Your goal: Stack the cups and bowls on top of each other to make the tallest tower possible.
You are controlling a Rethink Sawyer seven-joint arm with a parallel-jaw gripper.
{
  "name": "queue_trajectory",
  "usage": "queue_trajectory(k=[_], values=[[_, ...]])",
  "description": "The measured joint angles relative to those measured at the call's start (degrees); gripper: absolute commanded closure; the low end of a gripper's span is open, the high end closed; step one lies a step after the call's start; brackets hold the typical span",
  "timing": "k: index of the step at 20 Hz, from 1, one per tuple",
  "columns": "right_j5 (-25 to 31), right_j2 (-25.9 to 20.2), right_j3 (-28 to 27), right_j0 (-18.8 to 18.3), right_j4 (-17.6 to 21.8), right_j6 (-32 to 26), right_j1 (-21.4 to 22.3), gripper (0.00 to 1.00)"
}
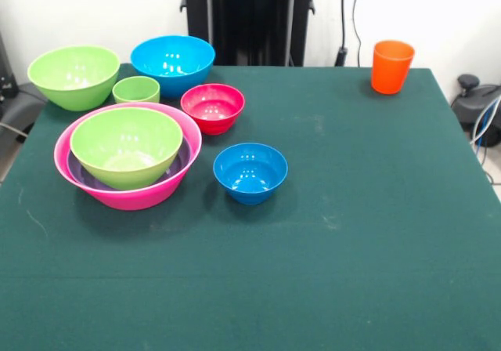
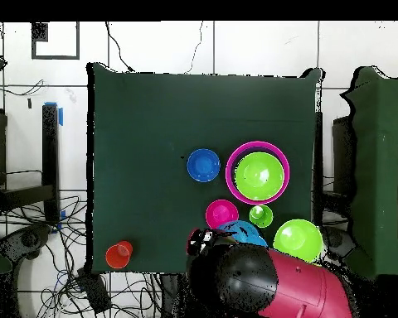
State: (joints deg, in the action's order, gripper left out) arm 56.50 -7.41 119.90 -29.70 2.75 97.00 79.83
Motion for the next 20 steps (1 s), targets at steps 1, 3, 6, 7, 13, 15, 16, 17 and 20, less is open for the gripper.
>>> queue_trajectory(k=[1,3,6,7,13,15,16,17,20], values=[[-0.2,-0.1,0.2,-0.1,-0.1,0.0,-0.1,1.0],[-0.8,-0.5,0.6,-0.5,-0.5,0.0,-0.5,1.0],[-1.6,-1.0,1.4,-1.2,-0.8,0.0,-0.9,1.0],[-1.9,-1.3,1.9,-1.7,-0.8,0.0,-1.0,1.0],[-2.6,-1.5,3.0,-2.4,-0.8,0.0,-1.6,1.0],[-2.6,-1.7,3.3,-2.6,-0.8,0.0,-1.9,1.0],[-2.6,-1.9,3.4,-2.7,-0.8,0.0,-1.9,1.0],[-2.6,-1.9,3.4,-2.8,-0.8,0.0,-1.9,1.0],[-2.6,-2.4,3.7,-3.3,-0.8,0.0,-1.9,1.0]])
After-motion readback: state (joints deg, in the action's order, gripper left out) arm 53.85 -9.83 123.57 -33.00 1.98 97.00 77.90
